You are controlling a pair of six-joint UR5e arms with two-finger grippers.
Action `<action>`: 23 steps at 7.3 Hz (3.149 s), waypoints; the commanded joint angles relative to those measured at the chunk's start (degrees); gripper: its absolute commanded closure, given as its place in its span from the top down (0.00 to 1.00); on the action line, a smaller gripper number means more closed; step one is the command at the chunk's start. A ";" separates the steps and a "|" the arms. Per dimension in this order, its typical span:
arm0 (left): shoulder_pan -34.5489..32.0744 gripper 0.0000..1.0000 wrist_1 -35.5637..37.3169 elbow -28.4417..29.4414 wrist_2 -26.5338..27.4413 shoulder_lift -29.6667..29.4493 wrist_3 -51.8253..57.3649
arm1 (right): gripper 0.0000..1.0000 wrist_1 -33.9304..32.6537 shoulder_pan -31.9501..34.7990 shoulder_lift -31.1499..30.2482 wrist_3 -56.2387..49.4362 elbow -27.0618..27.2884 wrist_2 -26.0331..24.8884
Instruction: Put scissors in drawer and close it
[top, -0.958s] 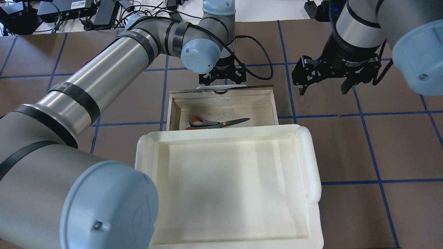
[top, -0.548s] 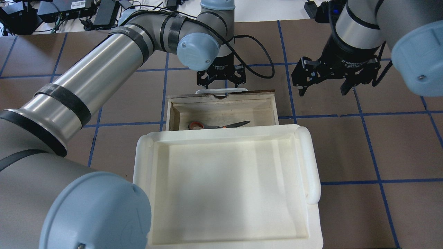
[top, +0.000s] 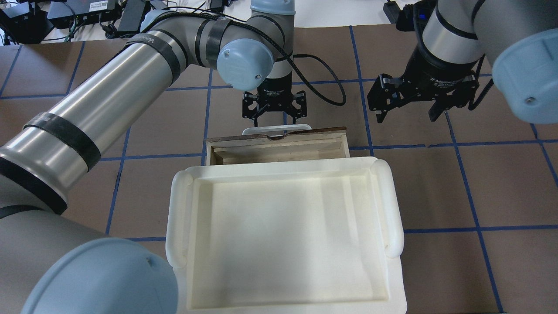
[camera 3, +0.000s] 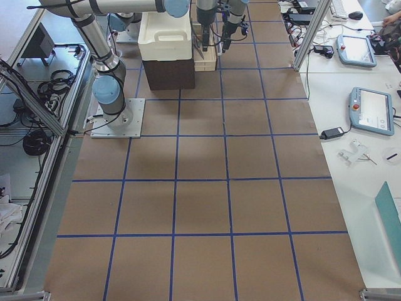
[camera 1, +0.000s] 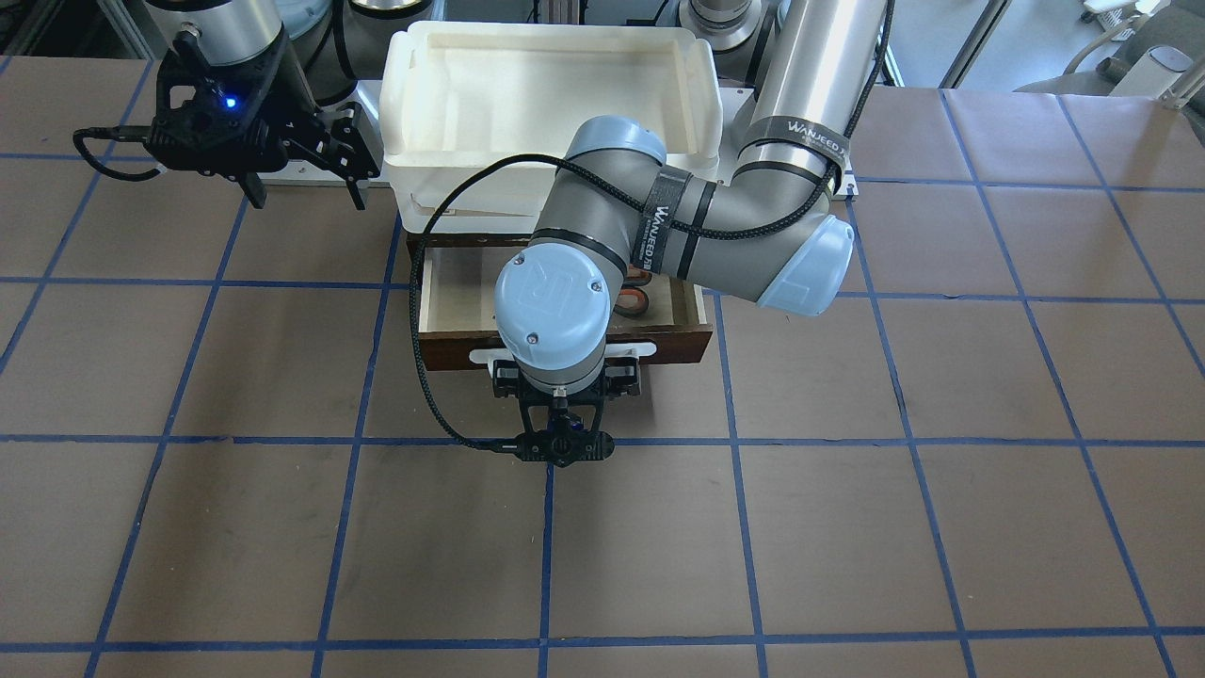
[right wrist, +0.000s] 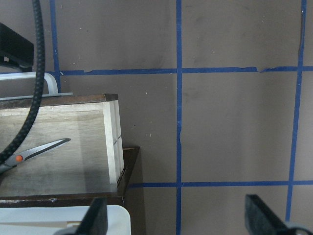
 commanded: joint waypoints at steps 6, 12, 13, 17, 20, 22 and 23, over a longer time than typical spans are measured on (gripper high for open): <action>-0.27 1.00 -11.35 -6.53 -1.24 3.23 2.71 | 1.00 0.03 -0.02 0.02 -0.32 0.16 -0.07; -1.15 1.00 -0.45 -7.23 -0.45 5.70 1.75 | 1.00 0.03 -0.02 -0.06 -0.50 0.16 -0.33; -1.06 1.00 4.83 -6.89 1.72 6.48 1.75 | 1.00 0.03 -0.02 -0.06 -0.50 0.16 -0.33; -1.15 1.00 10.86 -5.74 7.37 14.29 2.36 | 1.00 0.03 -0.02 -0.06 -0.50 0.16 -0.77; -0.89 1.00 8.69 -6.79 5.01 19.75 2.10 | 1.00 -3.28 0.07 -0.32 -0.23 -0.36 -0.07; 4.70 1.00 -0.08 -3.47 3.86 22.30 3.06 | 1.00 -3.31 0.07 0.02 0.03 0.07 -0.07; 6.48 1.00 -2.12 -3.80 3.68 23.88 4.89 | 1.00 -3.13 -0.02 -0.15 0.55 0.07 -0.41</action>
